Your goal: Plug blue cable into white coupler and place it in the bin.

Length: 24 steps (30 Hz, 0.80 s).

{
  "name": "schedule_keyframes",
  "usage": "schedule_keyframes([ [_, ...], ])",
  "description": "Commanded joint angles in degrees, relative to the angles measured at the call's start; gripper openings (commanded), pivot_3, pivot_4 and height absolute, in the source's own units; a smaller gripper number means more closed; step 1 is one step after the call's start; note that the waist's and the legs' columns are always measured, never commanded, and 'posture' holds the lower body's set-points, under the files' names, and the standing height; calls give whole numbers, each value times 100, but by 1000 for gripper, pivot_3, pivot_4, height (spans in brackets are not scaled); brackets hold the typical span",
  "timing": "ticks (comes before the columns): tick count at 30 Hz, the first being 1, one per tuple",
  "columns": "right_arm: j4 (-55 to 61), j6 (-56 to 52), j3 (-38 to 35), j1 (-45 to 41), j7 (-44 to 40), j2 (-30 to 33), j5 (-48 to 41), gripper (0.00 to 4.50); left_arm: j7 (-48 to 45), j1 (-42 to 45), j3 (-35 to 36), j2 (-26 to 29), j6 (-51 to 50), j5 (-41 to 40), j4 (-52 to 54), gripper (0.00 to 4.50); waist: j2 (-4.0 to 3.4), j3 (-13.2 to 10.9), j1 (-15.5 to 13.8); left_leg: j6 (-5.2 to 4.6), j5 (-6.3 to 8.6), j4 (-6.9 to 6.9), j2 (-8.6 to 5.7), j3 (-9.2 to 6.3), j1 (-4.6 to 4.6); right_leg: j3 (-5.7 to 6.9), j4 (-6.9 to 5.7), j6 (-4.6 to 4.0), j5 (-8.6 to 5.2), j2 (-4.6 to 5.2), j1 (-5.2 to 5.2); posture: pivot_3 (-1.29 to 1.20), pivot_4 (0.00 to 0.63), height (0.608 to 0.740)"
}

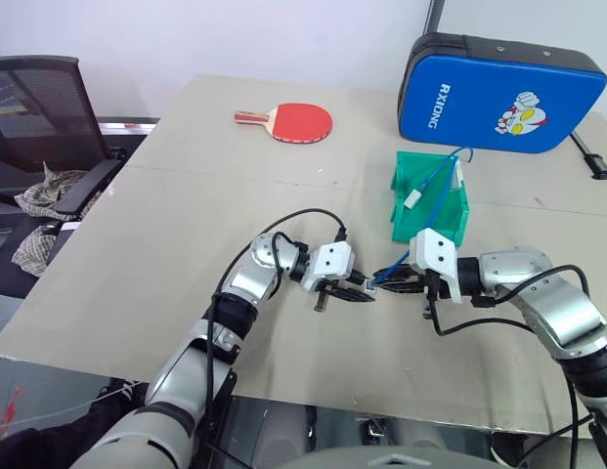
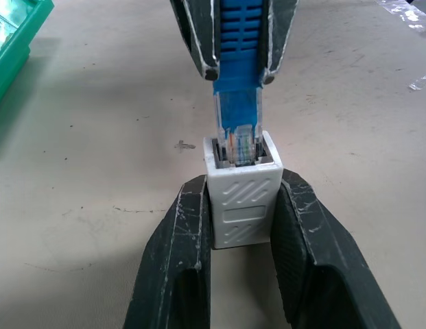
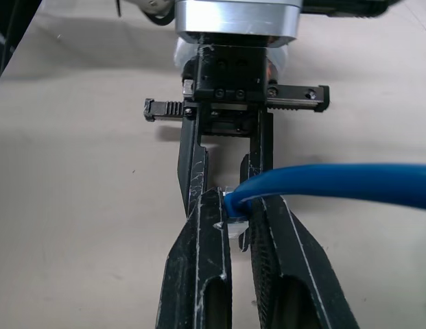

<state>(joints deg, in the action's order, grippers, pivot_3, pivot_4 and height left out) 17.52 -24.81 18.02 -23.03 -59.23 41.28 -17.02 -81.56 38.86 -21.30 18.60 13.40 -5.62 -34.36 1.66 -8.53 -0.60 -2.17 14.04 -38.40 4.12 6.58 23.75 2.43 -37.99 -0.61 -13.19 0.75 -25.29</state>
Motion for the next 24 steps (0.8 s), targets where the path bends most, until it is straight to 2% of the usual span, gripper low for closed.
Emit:
schedule_keyframes([
  [1,-288,62,353,-59,-276,153,433,0,-157,-13,2,29,125,-24,265,655,-1,1,3,0,0,0,0,0,0,-1,0,0,0,-1,0,0,150,729],
  [9,-607,-53,959,-442,-580,-28,826,0,-126,-20,7,27,97,-30,323,655,-3,6,18,0,0,-1,2,4,-4,-5,-1,-6,3,-3,1,0,150,729],
  [13,-682,-154,1163,-277,-762,35,934,0,-81,-69,15,24,52,-45,429,655,-3,21,19,0,0,-2,5,2,-8,-2,-3,-6,3,-6,5,0,150,729],
  [21,-669,-115,862,65,-436,-81,907,0,51,-206,37,14,-3,-29,678,655,-4,63,24,0,0,-1,7,2,-15,-3,-2,-16,8,-8,11,0,150,729],
  [24,-490,-236,461,179,-225,-319,557,0,8,-253,88,2,-332,-207,849,655,-4,65,26,1,0,-1,7,1,-20,-2,-3,-13,6,-7,16,0,150,729],
])
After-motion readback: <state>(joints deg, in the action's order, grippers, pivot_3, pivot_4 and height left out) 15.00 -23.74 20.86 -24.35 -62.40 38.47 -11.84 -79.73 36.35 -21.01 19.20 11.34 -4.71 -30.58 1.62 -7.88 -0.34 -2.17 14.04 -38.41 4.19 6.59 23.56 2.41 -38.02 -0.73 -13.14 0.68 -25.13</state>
